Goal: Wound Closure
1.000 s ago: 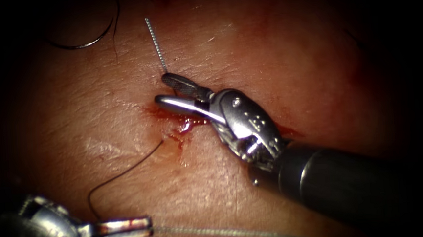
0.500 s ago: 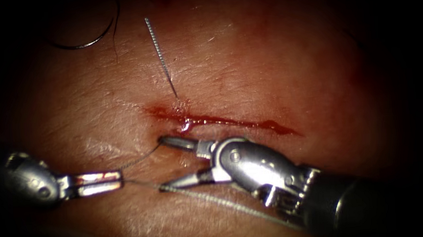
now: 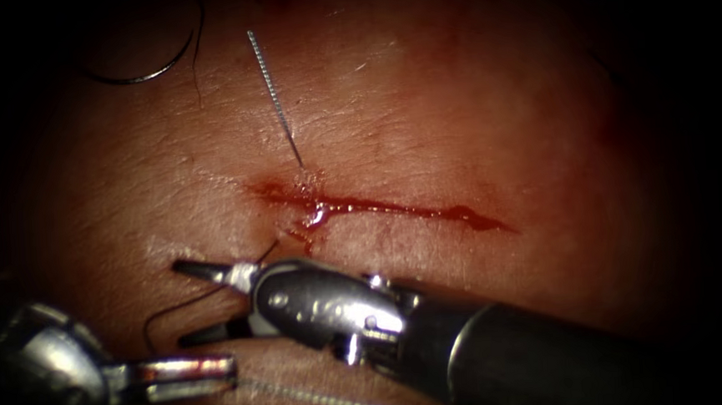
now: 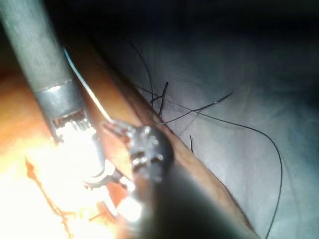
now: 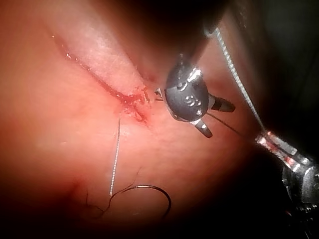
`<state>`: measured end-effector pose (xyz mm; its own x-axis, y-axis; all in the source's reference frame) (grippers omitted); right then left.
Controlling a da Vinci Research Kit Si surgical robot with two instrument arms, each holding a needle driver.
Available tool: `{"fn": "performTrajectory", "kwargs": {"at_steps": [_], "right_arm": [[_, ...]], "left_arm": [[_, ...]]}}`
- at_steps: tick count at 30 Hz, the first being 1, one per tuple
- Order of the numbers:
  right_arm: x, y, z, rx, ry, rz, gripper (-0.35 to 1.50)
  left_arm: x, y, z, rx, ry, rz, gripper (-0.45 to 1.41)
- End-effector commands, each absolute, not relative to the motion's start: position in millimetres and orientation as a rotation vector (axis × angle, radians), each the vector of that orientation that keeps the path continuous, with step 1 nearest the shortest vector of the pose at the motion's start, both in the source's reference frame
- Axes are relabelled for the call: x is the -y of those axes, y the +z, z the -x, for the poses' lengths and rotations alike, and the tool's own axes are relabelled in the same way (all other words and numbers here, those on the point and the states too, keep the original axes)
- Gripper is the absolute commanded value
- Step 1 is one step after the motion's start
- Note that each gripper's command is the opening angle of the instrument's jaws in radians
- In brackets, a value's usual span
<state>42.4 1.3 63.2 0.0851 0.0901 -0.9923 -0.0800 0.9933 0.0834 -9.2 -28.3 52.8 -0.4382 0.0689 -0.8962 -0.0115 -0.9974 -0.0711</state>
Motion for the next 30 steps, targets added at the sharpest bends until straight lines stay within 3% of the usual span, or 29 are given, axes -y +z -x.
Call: {"fn": "performTrajectory", "kwargs": {"at_steps": [1,4,6,7,8,9,13,14,16,21,30], "right_arm": [[-0.8,62.8,-44.0,-1.490,0.123,-0.003,1.35],[0.2,62.8,-46.0,-1.497,0.101,0.005,1.36],[0.8,63.0,-46.5,-1.492,0.082,-0.008,1.28],[1.3,63.2,-46.2,-1.471,0.002,-0.066,-0.06],[1.3,63.2,-46.2,-1.471,0.002,-0.066,-0.06],[1.3,63.2,-46.0,-1.471,-0.005,-0.067,-0.35],[-0.1,63.8,-44.6,-1.436,0.038,-0.029,-0.35],[-0.4,64.0,-44.4,-1.427,0.044,-0.023,-0.35],[-1.4,65.2,-43.8,-1.372,0.061,-0.008,-0.35],[-3.3,67.4,-42.8,-1.216,0.058,0.034,-0.35],[-5.3,69.4,-42.4,-1.037,0.046,0.083,-0.35]], "left_arm": [[29.1,53.5,9.2,0.092,2.624,1.637,-0.45],[28.9,53.7,9.1,0.095,2.623,1.642,-0.45],[28.9,53.8,9.1,0.096,2.623,1.644,-0.45],[28.8,53.8,9.0,0.096,2.623,1.645,-0.45],[28.8,53.8,9.0,0.096,2.623,1.645,-0.45],[28.8,53.8,9.0,0.096,2.623,1.645,-0.45],[28.9,53.7,9.1,0.088,2.625,1.648,-0.45],[29.0,53.7,9.1,0.101,2.602,1.640,0.07],[29.0,53.3,9.2,0.118,2.526,1.636,0.44],[29.6,51.5,9.8,0.087,2.493,1.575,0.89],[31.6,48.2,10.9,-0.016,2.571,1.335,1.01]]}}
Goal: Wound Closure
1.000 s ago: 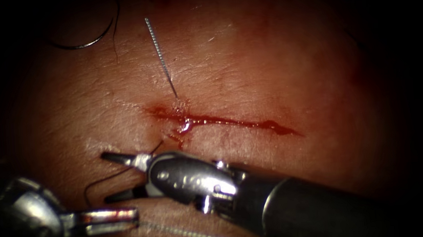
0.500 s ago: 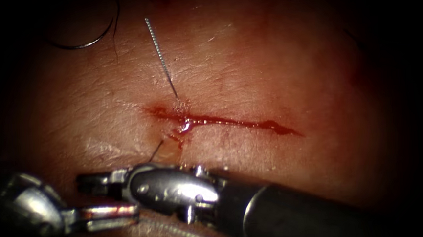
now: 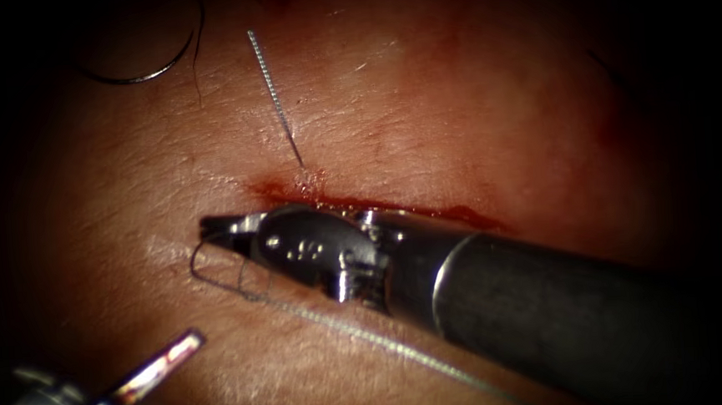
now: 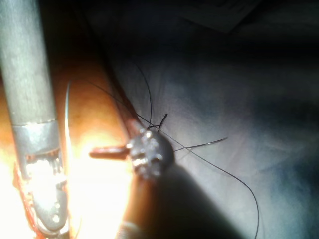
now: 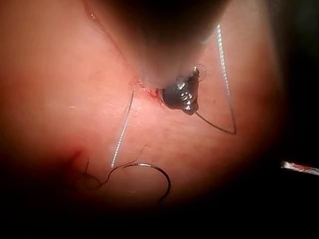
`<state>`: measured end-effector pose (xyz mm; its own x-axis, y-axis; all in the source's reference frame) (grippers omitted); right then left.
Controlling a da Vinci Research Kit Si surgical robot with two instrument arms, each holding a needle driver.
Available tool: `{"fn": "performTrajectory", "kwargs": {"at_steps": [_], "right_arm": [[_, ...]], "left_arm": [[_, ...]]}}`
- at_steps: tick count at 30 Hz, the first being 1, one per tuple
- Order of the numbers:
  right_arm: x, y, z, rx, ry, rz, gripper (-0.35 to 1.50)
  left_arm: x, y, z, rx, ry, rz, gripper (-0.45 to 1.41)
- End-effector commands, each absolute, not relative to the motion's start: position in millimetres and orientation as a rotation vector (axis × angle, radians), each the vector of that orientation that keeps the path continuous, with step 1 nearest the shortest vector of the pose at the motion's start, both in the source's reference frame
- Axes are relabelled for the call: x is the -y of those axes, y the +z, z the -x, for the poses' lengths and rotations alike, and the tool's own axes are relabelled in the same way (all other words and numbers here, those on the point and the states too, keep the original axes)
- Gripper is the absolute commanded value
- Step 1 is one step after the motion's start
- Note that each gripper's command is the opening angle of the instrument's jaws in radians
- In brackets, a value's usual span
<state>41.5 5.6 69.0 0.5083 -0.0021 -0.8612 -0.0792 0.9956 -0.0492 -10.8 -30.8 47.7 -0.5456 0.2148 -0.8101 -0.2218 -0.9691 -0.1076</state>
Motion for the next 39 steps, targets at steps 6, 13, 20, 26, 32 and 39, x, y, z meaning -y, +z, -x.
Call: {"fn": "performTrajectory", "kwargs": {"at_steps": [6,13,20,26,32,39], "right_arm": [[-5.3,69.6,-43.2,-0.991,0.041,0.087,-0.35],[-5.4,70.0,-43.3,-0.907,0.050,0.077,-0.35],[-5.6,70.7,-43.3,-0.902,0.050,0.066,-0.35],[-5.6,70.6,-43.4,-0.908,0.049,0.064,-0.35],[-5.6,70.7,-43.4,-0.907,0.055,0.063,-0.35],[-5.6,70.7,-43.5,-0.907,0.055,0.063,-0.35]], "left_arm": [[31.4,48.9,13.3,-0.065,2.702,1.131,0.98],[29.3,53.3,15.4,-0.182,2.836,1.080,0.91],[28.4,56.6,15.6,-0.280,2.982,0.995,0.78],[29.3,57.7,16.4,-0.273,3.028,0.951,0.74],[30.0,57.6,17.3,-0.267,3.029,0.967,0.68],[30.1,57.4,17.6,-0.269,3.032,0.965,0.36]]}}
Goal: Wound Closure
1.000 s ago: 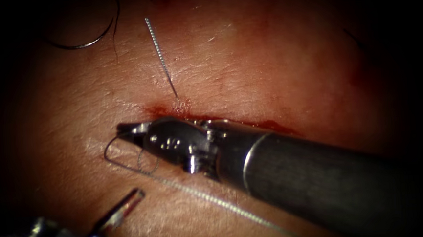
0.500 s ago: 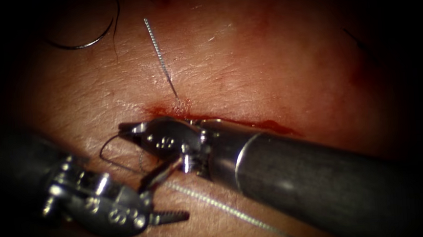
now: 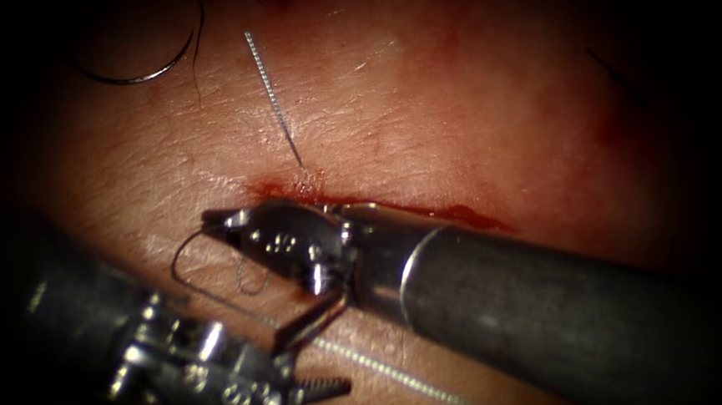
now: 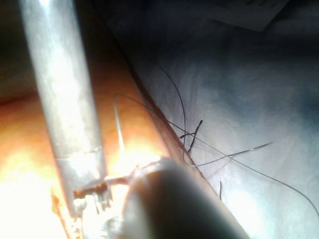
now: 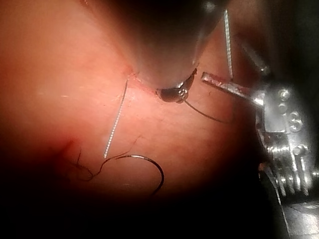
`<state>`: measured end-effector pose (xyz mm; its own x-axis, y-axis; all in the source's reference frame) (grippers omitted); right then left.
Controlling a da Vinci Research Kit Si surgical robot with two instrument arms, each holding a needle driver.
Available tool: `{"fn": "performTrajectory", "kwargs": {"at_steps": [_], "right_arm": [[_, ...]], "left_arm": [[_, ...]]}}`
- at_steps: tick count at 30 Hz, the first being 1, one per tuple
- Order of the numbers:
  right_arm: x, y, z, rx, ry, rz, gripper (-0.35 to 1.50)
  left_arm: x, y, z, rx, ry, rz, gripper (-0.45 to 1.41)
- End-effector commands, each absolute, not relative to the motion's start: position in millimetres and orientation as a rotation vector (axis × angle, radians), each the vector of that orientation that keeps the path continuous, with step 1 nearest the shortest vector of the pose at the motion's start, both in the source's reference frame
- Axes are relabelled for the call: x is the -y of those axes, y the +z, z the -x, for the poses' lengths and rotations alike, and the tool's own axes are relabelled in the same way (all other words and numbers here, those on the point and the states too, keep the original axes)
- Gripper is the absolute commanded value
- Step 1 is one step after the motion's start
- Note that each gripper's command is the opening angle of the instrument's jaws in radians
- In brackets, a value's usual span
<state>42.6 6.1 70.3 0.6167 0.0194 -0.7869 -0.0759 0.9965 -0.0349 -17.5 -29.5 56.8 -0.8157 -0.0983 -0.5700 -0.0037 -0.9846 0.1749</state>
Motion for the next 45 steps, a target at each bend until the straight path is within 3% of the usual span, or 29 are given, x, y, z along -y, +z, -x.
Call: {"fn": "performTrajectory", "kwargs": {"at_steps": [1,2,10,13,15,17,28,31,37,45], "right_arm": [[-5.6,70.7,-43.5,-0.907,0.055,0.063,-0.35],[-5.5,70.7,-43.5,-0.910,0.056,0.064,-0.35],[-5.5,69.1,-42.2,-0.950,0.095,0.062,-0.35],[-5.9,66.6,-40.9,-1.004,0.110,0.058,0.95],[-6.2,65.1,-39.8,-1.042,0.107,0.039,1.37],[-6.2,64.0,-38.7,-1.071,0.113,0.007,1.45],[-8.4,61.3,-32.0,-1.179,0.134,-0.120,1.47],[-10.3,61.5,-31.8,-1.220,0.157,-0.113,1.35],[-10.6,67.2,-37.1,-1.227,0.176,-0.099,1.15],[-9.5,70.9,-42.9,-1.256,0.199,-0.150,1.06]], "left_arm": [[30.1,57.5,17.6,0.260,-2.934,-0.934,0.00],[30.1,57.4,17.5,0.254,-2.924,-0.936,-0.45],[30.1,54.0,15.2,0.216,-2.804,-1.145,-0.45],[29.6,51.9,13.3,0.198,-2.762,-1.258,-0.45],[28.8,50.5,11.7,0.175,-2.701,-1.384,-0.45],[28.1,49.7,10.6,0.163,-2.652,-1.459,-0.45],[27.8,47.0,6.9,-0.026,-2.443,-1.741,-0.45],[27.8,46.5,7.6,-0.055,-2.376,-1.781,-0.45],[25.6,45.6,8.7,-0.103,-2.201,-1.937,-0.45],[23.6,46.0,9.8,-0.140,-2.076,-2.026,-0.45]]}}
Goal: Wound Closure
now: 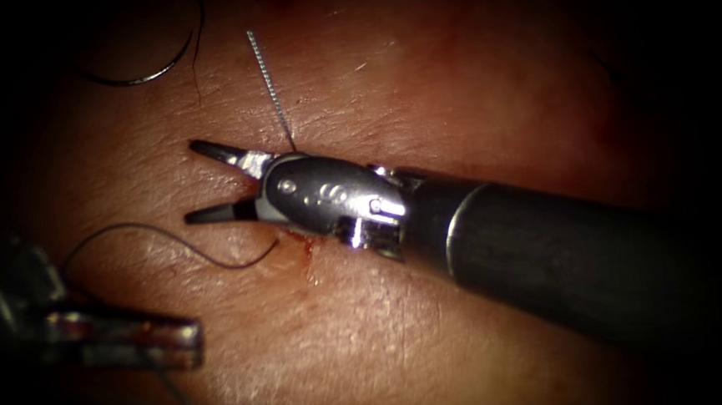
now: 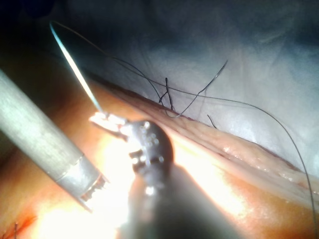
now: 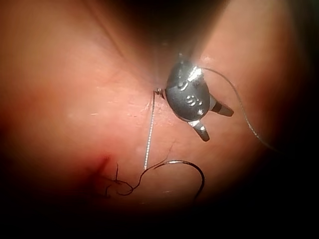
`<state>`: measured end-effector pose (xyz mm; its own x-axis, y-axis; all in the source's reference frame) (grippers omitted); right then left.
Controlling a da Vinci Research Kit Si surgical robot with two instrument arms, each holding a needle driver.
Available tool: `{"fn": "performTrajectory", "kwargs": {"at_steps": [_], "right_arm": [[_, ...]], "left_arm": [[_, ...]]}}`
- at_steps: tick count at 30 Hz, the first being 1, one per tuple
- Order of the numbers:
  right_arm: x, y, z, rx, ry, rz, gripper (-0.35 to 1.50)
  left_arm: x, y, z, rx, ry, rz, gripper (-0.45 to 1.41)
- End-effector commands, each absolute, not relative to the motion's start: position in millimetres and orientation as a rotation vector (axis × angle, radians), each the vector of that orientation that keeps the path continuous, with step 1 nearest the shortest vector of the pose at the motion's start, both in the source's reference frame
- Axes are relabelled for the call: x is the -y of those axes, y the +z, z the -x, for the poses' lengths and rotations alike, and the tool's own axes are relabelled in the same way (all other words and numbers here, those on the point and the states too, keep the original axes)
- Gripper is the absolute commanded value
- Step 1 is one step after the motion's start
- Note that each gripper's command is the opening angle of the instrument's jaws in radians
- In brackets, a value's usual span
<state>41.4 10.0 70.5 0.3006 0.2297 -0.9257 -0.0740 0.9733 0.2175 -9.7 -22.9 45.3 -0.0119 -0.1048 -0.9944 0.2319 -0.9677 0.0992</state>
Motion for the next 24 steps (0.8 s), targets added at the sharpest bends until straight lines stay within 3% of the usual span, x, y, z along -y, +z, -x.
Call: {"fn": "performTrajectory", "kwargs": {"at_steps": [1,7,24], "right_arm": [[-9.4,70.8,-43.5,-1.260,0.194,-0.152,1.06],[-8.1,70.1,-46.7,-1.302,0.158,-0.216,1.01],[-5.7,69.4,-47.6,-1.325,0.093,-0.371,0.91]], "left_arm": [[23.4,46.1,10.0,-0.150,-2.063,-2.038,-0.45],[19.7,47.7,9.7,-0.194,-1.931,-2.178,-0.45],[12.9,53.0,7.8,-0.183,-1.837,-2.409,-0.45]]}}
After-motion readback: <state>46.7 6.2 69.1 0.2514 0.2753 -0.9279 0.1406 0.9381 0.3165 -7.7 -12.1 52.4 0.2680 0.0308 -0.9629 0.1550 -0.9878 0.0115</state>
